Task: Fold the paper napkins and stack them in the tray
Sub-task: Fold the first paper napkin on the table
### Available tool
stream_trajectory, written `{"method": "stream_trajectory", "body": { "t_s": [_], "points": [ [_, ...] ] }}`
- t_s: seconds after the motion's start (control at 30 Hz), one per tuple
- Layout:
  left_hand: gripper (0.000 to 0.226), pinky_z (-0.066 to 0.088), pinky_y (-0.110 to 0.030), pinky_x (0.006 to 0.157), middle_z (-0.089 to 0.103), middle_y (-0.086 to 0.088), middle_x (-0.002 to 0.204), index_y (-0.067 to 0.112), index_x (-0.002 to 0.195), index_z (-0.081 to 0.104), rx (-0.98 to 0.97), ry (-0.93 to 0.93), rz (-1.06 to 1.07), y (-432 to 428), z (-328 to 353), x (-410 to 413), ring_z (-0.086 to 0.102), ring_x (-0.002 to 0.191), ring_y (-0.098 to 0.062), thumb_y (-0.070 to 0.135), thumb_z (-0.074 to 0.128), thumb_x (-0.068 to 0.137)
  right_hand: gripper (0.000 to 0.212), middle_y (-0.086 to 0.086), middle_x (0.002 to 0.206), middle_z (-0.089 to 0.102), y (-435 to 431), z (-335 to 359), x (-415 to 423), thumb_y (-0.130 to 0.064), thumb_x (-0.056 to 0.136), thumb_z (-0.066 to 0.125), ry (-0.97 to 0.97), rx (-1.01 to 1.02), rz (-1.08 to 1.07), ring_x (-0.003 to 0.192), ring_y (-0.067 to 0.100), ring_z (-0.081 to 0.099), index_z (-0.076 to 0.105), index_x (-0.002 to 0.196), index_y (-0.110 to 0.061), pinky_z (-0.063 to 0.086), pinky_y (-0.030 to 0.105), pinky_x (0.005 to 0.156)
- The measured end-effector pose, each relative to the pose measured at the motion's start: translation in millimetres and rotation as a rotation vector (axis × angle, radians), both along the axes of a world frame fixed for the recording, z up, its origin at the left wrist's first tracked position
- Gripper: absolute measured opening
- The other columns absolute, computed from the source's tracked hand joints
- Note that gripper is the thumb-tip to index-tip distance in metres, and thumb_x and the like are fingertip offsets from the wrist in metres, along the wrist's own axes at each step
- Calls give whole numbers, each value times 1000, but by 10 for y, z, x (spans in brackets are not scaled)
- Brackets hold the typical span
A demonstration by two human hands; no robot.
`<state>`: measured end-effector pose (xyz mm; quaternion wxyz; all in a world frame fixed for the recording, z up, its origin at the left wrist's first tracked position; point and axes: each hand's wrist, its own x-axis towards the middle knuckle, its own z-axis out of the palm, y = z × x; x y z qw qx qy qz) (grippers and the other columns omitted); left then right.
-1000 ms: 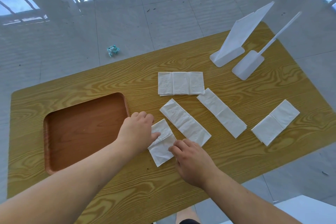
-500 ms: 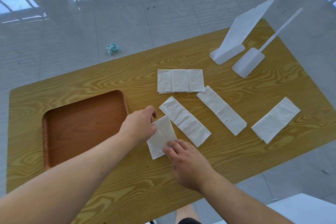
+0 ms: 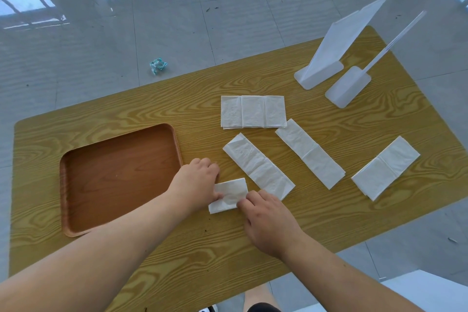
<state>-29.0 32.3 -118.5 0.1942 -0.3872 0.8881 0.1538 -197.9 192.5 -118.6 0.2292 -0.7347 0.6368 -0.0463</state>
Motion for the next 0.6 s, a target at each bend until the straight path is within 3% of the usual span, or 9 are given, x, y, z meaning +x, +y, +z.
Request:
{"method": "stream_trajectory", "body": {
  "t_s": [0.13,0.23,0.33,0.4,0.47,0.53,0.6],
  "points": [
    [10,49,-31,76,58,8,99,31,90,60,137,86,50,-13,8,-38,57,101,-18,37,67,89,32,-4,111,59,-90,2,29,-22,95,47,-73,39,-113,101,17,53,59,125,-20,47,35,94],
    [20,42,-26,60,62,13,85,36,77,51,280,182,134,3,84,4,59,83,-13,26,65,87,50,-1,130,54,-207,43,26,-25,93,59,-172,-3,-331,119,18,47,47,141,-19,44,35,105],
    [22,44,-23,62,65,16,84,42,79,50,400,298,205,12,231,140,60,76,-3,30,67,85,76,-10,145,40,-421,149,8,-28,87,66,-339,71,-436,130,11,36,30,155,-27,33,29,111],
    [20,47,-18,64,68,17,86,45,83,54,464,375,269,-7,345,297,63,78,-1,32,69,82,71,-13,137,51,-625,227,43,-28,85,68,-493,200,-466,124,7,46,41,150,-31,40,26,105],
    [19,49,-14,63,70,18,85,45,87,60,518,461,370,-59,445,463,64,77,1,31,71,80,44,-7,107,68,-821,291,104,-25,81,71,-747,385,-529,94,12,62,66,125,-25,53,32,82],
    [20,54,-18,64,70,22,83,43,89,64,571,558,530,-150,526,676,65,71,0,29,72,77,24,-2,85,70,-982,335,222,-21,78,71,-943,528,-554,75,13,60,75,102,-16,47,32,67],
    [24,58,-25,68,72,16,83,39,94,67,621,639,701,-259,561,911,66,72,-1,26,76,76,21,-2,86,74,-1119,349,392,-22,81,72,-1007,588,-543,73,9,62,78,100,-17,46,24,61]
  ]
}}
